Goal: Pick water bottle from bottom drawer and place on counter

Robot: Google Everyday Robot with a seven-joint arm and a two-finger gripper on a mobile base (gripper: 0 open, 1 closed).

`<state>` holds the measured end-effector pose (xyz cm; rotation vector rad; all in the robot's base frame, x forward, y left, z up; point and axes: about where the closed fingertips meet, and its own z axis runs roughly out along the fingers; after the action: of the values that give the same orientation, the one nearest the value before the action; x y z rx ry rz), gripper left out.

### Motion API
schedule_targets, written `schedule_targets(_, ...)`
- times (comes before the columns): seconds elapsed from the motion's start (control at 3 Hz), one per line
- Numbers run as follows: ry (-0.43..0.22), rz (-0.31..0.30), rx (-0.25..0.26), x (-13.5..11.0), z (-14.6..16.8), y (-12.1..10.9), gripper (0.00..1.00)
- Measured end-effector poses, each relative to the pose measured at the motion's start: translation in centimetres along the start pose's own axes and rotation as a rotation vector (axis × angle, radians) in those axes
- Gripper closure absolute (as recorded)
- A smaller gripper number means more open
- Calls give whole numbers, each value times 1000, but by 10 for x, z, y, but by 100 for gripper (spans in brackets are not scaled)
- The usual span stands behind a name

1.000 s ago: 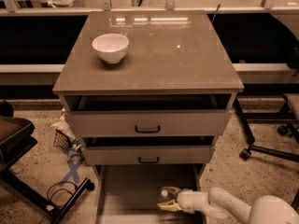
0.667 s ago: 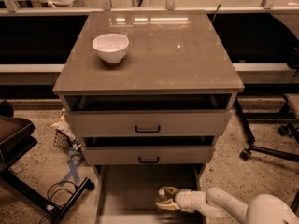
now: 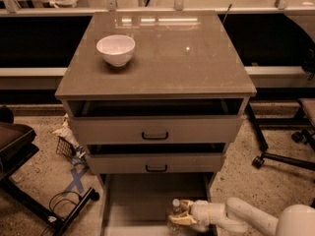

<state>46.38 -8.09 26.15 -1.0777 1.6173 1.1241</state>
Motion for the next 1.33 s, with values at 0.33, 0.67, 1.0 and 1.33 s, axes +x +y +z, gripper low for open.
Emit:
schedule_targets(0.33, -62, 131, -79, -117, -47, 36, 100)
schedule_targets(0.67, -71, 143, -77, -198, -76, 36, 100)
schedule_targets(1.0, -84, 96, -29, -279, -100, 33, 100)
schedule_targets(1.33, -86, 36, 31, -341, -123, 37, 100)
